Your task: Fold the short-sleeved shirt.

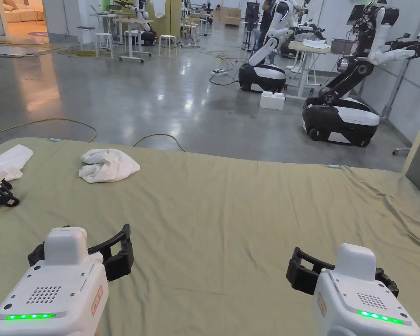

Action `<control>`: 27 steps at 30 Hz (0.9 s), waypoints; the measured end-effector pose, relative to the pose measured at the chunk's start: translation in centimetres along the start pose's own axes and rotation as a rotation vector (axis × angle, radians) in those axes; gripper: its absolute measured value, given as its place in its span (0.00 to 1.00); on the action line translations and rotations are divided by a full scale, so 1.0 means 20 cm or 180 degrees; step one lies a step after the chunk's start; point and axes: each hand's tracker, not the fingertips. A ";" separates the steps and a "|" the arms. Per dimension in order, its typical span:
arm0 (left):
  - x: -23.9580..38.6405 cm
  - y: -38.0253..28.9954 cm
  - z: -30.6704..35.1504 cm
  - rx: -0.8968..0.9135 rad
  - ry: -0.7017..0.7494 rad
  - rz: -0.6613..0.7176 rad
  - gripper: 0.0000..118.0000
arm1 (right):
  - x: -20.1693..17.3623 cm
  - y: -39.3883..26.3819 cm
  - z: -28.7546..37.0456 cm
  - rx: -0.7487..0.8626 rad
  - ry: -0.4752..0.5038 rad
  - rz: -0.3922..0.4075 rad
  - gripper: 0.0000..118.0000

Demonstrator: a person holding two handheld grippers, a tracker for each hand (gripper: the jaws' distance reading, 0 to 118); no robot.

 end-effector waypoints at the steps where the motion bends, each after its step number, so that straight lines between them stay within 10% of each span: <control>1: 0.00 0.00 0.00 -0.0002 0.0032 -0.0051 0.83 | -0.01 0.01 -0.01 -0.0023 -0.0045 -0.0005 1.00; 27: 0.07 0.05 -0.03 -0.0028 -0.0052 -0.0310 0.83 | -0.14 0.15 0.03 -0.0076 0.0182 -0.0200 1.00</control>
